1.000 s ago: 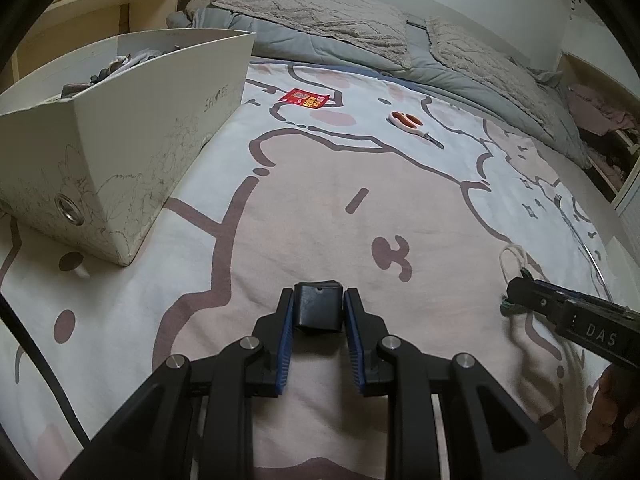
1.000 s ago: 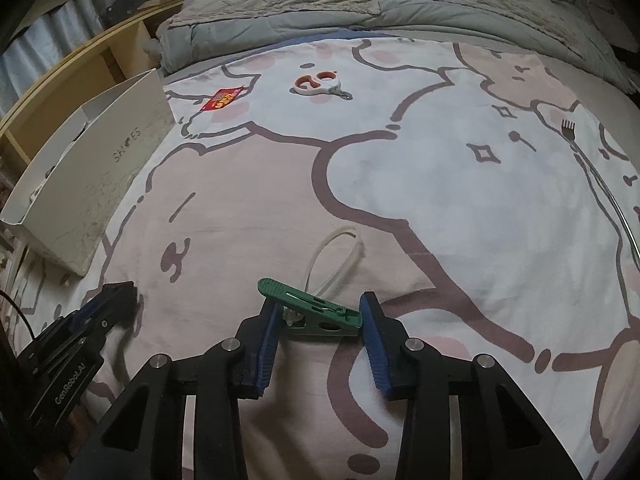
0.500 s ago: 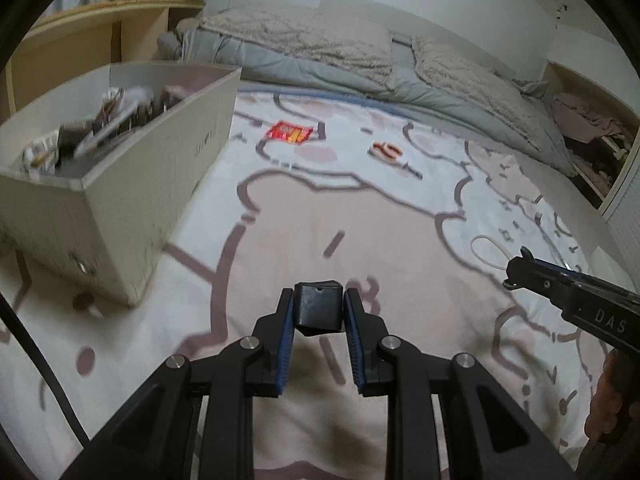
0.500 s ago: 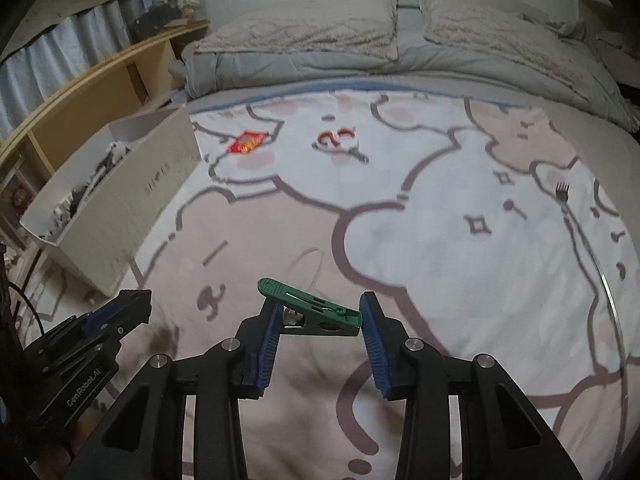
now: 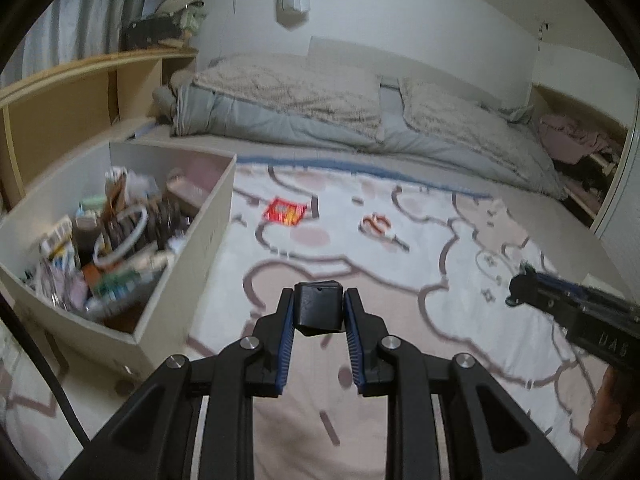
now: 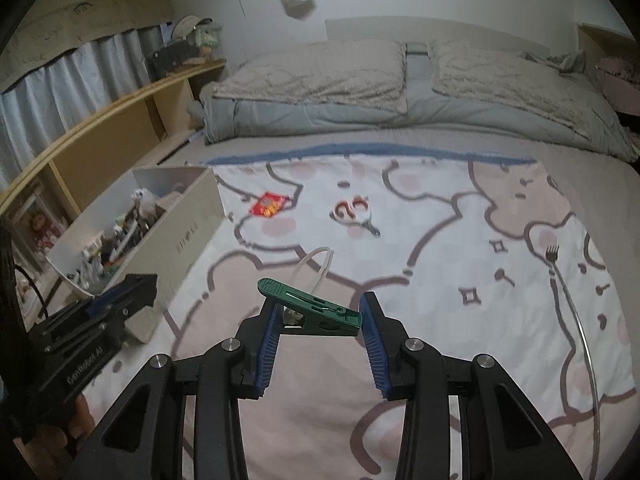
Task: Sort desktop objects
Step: 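Carry the clothespin and black pouch toward the SHOES box with both tools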
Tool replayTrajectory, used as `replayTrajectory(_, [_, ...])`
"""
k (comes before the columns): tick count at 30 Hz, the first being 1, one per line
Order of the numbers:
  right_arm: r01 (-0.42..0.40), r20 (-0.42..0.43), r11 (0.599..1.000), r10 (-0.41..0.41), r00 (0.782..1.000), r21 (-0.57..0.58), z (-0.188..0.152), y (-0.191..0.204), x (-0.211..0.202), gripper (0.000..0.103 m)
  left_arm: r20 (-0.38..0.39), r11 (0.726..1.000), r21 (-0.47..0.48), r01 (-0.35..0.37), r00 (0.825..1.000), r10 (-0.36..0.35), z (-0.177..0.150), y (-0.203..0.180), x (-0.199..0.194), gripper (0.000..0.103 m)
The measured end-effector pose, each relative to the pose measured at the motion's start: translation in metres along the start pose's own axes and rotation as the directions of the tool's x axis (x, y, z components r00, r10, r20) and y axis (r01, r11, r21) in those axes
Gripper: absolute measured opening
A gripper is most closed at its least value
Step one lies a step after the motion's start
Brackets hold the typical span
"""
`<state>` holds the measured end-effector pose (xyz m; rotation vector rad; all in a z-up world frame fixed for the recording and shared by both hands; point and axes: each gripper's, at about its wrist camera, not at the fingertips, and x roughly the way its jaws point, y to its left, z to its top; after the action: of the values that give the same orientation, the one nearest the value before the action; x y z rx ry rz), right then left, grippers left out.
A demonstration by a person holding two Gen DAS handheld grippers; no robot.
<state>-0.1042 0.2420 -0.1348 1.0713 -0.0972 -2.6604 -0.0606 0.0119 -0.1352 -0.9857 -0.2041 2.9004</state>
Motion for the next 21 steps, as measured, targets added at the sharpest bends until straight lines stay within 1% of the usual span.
replayTrajectory(4, [-0.012,0.038,1.0,0.012,0.999,-0.014,0.018,0.012,-0.008,0.04,0.034,1.0,-0.004,0.0,0.999,0.0,0.028,0.008,-0.008,0.024])
replayTrajectory(10, [-0.042,0.079,0.998,0.045,0.996,-0.045,0.042,0.037,-0.011,0.04,0.08,1.0,-0.012,-0.022,0.997,0.023,0.069,0.029,-0.022,0.024])
replayTrajectory(16, [-0.063,0.102,0.991,0.075,0.992,-0.117,0.061,0.068,-0.009,0.04,0.102,0.997,-0.017,-0.078,0.992,0.079,0.097,0.065,-0.033,0.024])
replayTrajectory(21, [-0.079,0.126,0.981,0.103,0.987,-0.178,0.078,0.094,-0.008,0.04,0.129,0.988,-0.028,-0.149,0.98,0.152,0.116,0.099,-0.045,0.024])
